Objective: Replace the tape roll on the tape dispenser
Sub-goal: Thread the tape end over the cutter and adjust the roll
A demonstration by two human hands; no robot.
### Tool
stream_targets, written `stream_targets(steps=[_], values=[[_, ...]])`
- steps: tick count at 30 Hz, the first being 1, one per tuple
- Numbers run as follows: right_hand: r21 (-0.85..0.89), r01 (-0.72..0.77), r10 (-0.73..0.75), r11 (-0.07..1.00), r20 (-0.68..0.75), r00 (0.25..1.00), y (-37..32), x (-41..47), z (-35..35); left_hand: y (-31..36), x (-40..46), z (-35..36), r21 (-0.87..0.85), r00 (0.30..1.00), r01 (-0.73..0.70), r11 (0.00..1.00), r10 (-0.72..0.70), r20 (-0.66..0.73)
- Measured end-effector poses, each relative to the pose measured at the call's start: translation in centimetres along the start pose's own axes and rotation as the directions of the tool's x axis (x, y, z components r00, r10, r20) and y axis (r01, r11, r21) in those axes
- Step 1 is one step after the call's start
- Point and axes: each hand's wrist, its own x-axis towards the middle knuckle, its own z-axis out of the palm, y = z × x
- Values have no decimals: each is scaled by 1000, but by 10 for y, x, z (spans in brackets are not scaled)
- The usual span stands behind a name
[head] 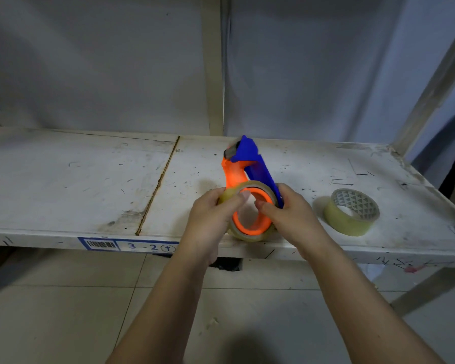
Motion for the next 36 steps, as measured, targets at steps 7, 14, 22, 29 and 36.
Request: stream_targets(steps=[7, 14, 22, 29, 36], values=[[-270, -118, 88, 956, -121, 989, 3, 16, 5, 1, 23, 3, -84, 996, 85, 993, -84, 13], [-342, -255, 164, 905, -272, 948, 11, 44, 9, -9, 29, 9, 253, 996, -67, 965, 80, -40], [-371, -286, 190, 883, -274, 943, 15, 50, 21, -24, 36, 15, 463, 976, -214, 860, 201, 78], [-585, -260, 20, 768, -385, 923, 19, 30, -11, -26, 37, 16, 573, 972, -230, 787, 211, 100], [-648, -468, 159, 600, -477, 864, 36, 16, -47, -25, 26, 25, 726, 921, -368, 582, 336, 197]])
